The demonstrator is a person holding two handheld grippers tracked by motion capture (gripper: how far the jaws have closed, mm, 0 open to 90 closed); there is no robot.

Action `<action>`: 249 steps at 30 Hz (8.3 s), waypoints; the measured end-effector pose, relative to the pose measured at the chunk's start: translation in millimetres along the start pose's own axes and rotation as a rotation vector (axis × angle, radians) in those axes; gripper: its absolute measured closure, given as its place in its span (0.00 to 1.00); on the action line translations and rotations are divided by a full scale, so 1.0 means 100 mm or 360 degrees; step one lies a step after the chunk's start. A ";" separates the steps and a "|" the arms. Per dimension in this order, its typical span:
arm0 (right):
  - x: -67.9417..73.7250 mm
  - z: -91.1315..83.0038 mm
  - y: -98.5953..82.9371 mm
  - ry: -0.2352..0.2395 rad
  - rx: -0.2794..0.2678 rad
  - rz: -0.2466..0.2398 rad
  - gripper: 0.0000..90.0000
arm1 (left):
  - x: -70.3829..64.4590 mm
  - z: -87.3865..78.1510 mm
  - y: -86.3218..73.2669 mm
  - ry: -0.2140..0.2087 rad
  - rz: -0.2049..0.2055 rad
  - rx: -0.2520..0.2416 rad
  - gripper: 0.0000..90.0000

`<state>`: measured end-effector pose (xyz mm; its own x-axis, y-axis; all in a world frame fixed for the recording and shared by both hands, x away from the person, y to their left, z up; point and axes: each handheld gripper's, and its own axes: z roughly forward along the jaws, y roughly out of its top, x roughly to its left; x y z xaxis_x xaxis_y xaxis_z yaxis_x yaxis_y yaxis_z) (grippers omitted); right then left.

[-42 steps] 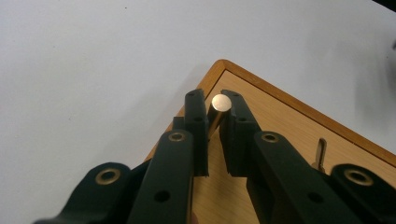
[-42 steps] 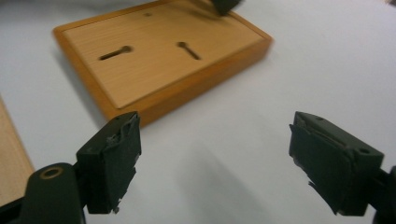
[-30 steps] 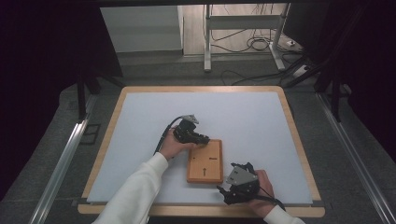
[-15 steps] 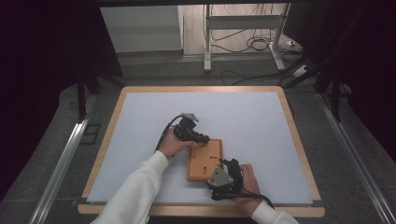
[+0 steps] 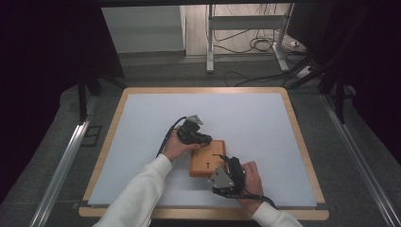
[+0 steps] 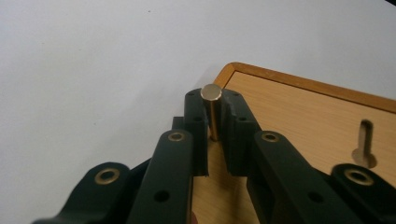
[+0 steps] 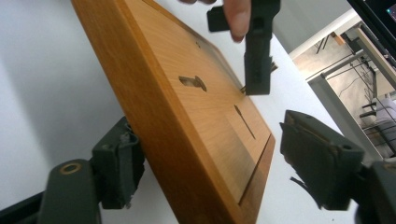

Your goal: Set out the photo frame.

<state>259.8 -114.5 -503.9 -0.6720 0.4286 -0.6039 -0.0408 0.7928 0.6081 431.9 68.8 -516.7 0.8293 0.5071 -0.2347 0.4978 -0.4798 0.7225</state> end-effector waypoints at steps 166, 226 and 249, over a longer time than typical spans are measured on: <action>-1.44 0.03 -0.01 0.0214 -0.0188 0.0793 0.28 | -0.04 -1.09 -1.12 0.0343 -0.0092 -0.0149 0.51; -0.82 -0.01 -0.75 0.0446 -0.0017 0.0784 0.98 | -0.16 -1.12 -1.14 0.0374 -0.0062 -0.0183 0.38; -0.97 -0.32 -1.37 0.0278 0.0022 0.1113 0.19 | -0.25 -1.08 -1.14 0.0405 -0.0053 -0.0158 0.36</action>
